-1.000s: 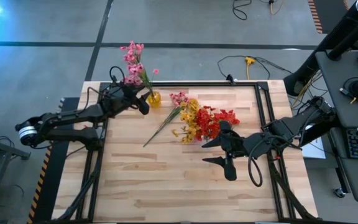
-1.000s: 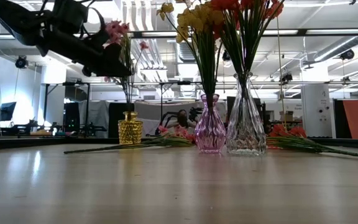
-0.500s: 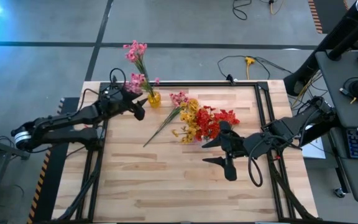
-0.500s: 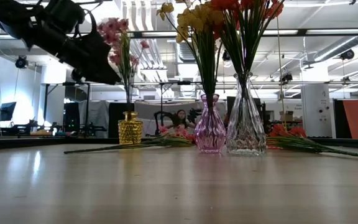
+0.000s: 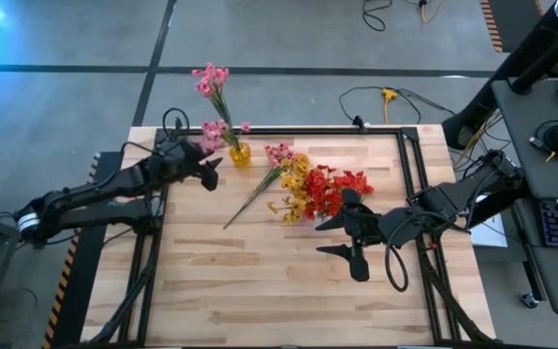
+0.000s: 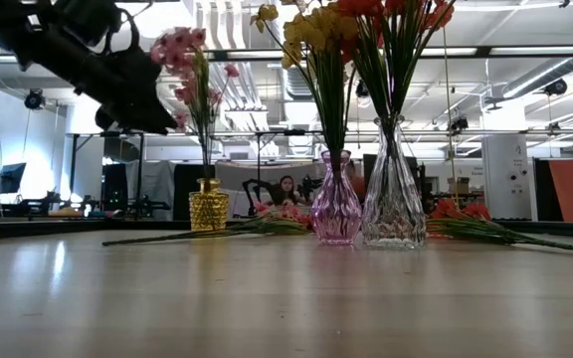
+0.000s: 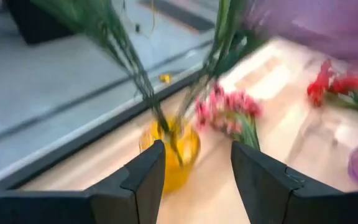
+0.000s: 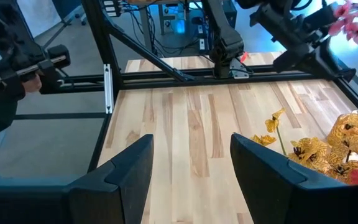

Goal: Sort flowers into vase by color
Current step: Put the pink flowers into the yellow vase

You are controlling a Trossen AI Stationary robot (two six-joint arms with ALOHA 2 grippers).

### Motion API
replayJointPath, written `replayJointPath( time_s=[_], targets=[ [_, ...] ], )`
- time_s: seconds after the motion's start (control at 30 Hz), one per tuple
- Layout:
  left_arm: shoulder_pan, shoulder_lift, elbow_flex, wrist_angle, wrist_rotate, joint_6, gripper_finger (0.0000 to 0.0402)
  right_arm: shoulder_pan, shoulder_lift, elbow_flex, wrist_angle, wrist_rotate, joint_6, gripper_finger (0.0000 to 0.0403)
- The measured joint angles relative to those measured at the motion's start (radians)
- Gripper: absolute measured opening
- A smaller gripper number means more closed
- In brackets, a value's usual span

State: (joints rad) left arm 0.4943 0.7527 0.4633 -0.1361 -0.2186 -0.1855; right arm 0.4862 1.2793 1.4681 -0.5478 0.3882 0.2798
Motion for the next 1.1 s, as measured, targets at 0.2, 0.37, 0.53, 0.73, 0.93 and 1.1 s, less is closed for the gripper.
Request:
replayJointPath(
  time_s=[0.2,0.37,0.53,0.73,0.93,1.1],
  targets=[
    [-0.010,-0.039,0.000,-0.142,0.000,-0.063,0.0167,0.000,0.000,0.000,-0.001,0.000,-0.001,0.0206],
    [-0.010,-0.069,0.000,-0.177,0.003,-0.078,0.0167,0.000,0.000,0.000,-0.001,0.000,0.000,0.0206],
    [-0.012,-0.098,0.000,-0.223,0.056,-0.123,0.0167,0.000,0.000,0.000,-0.001,0.000,0.009,0.0206],
    [-0.071,-0.105,0.000,-0.278,0.090,-0.180,0.0167,0.000,0.000,0.000,-0.002,0.000,0.008,0.0206],
    [-0.229,-0.089,0.000,-0.272,0.068,-0.254,0.0167,0.000,0.000,0.000,-0.009,0.000,0.007,0.0206],
    [-0.386,-0.065,0.000,-0.270,-0.058,-0.332,0.0167,0.000,0.000,0.000,-0.026,0.000,0.008,0.0206]
  ],
)
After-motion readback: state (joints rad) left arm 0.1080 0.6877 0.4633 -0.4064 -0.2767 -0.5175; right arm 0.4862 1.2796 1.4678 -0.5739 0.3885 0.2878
